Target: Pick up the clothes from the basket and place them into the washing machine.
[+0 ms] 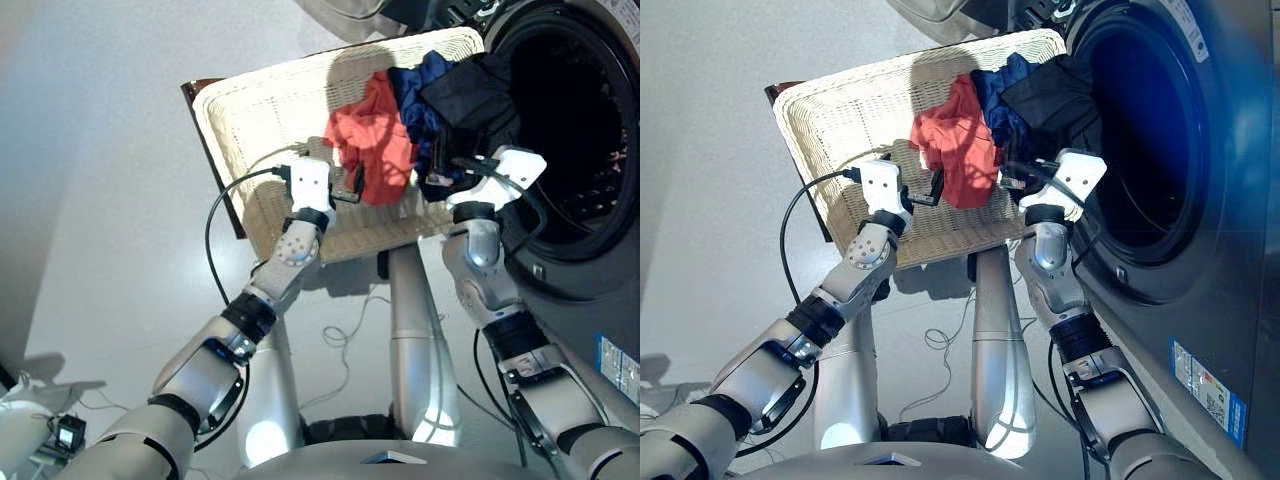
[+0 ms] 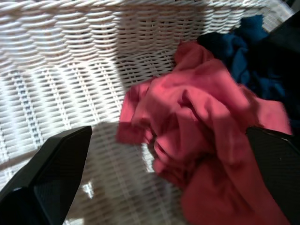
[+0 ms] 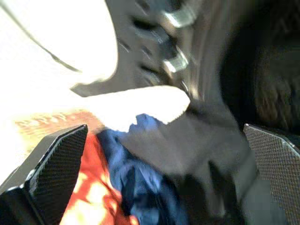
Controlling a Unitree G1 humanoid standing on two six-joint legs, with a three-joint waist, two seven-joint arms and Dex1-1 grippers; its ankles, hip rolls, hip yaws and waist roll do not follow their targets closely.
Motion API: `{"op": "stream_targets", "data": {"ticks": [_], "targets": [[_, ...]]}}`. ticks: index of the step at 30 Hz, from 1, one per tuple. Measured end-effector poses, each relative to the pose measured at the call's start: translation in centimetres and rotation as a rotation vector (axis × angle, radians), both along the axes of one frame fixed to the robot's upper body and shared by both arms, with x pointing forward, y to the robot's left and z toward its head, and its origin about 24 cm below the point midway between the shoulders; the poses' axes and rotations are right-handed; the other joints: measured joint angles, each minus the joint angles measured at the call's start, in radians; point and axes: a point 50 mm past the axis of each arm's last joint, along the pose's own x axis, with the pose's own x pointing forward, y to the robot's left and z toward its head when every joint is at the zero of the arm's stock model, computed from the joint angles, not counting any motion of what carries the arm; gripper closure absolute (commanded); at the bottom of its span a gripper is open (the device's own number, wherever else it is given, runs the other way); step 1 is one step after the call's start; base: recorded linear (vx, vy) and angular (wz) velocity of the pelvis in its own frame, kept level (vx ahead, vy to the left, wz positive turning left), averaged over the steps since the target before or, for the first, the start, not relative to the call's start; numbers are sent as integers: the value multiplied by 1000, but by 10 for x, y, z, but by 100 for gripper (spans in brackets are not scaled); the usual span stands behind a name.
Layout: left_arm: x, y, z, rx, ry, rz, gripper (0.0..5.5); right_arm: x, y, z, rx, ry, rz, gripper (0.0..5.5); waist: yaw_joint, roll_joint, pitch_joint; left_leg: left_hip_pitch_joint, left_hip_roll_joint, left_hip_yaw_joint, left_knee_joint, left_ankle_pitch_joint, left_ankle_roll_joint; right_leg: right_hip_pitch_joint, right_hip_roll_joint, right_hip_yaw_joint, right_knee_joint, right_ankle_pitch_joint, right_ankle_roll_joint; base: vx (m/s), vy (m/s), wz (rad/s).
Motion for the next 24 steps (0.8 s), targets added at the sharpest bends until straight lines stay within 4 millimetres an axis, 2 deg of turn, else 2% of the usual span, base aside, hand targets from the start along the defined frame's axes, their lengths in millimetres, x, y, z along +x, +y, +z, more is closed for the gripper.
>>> {"op": "stream_targets", "data": {"ticks": [2,4,5,7,9,11,16,19,24], "targets": [[8,4,2,18,6,41,0,-4,14,7,-40,-39,57,0,-4,-27,-1,0,10,10,2,-4,-5,-7,9,9,0,1,-2,0,0,0],[12,6,1,33,14,69,0,-6,26,8,-79,-43,108,0,-5,-35,-1,-2,17,10,7,-5,-10,-10,15,9,3,3,-10,71,-17,-104],[15,7,5,33,7,84,0,-7,33,8,-107,-38,145,0,-14,-40,-1,-5,22,11,8,-10,-12,-12,22,9,1,-6,-12,73,-29,-136],[20,9,8,44,13,115,0,-10,51,8,-155,-40,225,0,-21,-51,-1,-12,32,10,13,-10,-17,-20,31,8,3,-1,-12,-56,-17,-55],[26,12,6,66,37,150,0,-13,71,11,-193,-51,310,0,-29,-61,-2,-14,42,8,15,-13,-25,-23,42,5,2,-4,-21,42,-7,-51],[30,10,11,65,32,162,0,-18,84,16,-210,-78,374,0,-32,-65,-2,-21,46,7,16,-14,-27,-31,48,4,4,-1,-22,0,0,0],[38,12,23,63,20,191,0,-23,101,24,-242,-110,453,0,-40,-71,-3,-40,62,8,23,-18,-33,-49,60,4,1,0,-26,0,0,0],[42,15,29,42,23,209,0,-25,109,33,-243,-143,485,0,-57,-91,-3,-60,64,12,29,-18,-34,-71,63,7,2,2,-27,0,0,0],[44,13,39,18,4,205,0,-30,116,46,-251,-189,515,0,-56,-105,-4,-83,79,15,43,-25,-47,-98,82,13,0,5,-30,0,0,0]]}}
